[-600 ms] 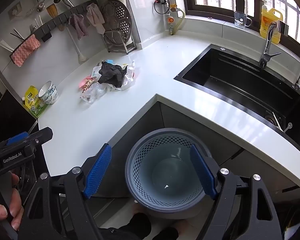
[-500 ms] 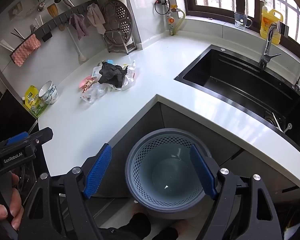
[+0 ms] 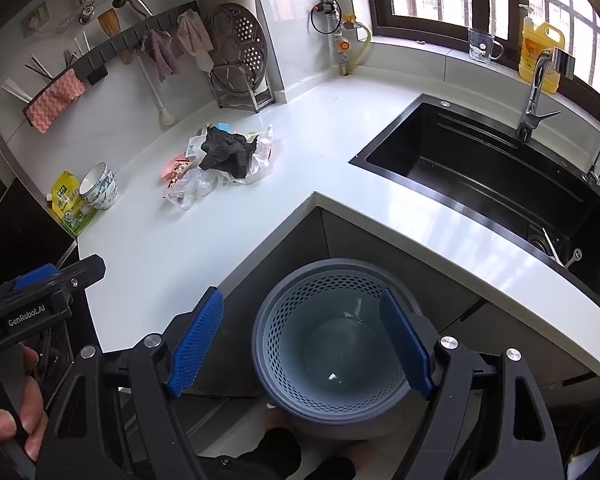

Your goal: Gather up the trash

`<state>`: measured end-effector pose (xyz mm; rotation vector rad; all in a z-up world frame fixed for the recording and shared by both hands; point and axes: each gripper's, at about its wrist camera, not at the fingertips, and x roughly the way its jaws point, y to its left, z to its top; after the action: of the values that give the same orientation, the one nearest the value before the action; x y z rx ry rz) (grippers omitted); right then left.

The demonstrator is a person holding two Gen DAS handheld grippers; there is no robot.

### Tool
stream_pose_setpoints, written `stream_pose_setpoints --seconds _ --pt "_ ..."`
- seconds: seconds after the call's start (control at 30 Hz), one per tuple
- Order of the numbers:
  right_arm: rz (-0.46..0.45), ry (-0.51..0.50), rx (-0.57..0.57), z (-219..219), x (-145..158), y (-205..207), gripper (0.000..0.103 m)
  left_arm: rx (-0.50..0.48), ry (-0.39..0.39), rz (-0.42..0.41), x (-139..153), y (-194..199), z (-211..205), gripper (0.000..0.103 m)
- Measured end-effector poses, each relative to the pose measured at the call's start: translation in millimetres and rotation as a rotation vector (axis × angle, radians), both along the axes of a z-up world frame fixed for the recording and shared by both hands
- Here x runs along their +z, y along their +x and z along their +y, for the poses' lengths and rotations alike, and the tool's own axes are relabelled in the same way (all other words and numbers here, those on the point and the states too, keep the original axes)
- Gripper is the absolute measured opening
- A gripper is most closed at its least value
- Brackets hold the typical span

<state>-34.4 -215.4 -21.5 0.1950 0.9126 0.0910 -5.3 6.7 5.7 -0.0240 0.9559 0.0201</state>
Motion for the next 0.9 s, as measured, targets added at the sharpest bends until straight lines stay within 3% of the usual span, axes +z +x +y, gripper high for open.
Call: stream_pose_setpoints --seconds 0.9 --pt "-0.029 -0.007 0.005 -1.0 4.3 -9.8 0.077 0.01 -0.001 -0.016 7.0 -4.5 5.2 0.097"
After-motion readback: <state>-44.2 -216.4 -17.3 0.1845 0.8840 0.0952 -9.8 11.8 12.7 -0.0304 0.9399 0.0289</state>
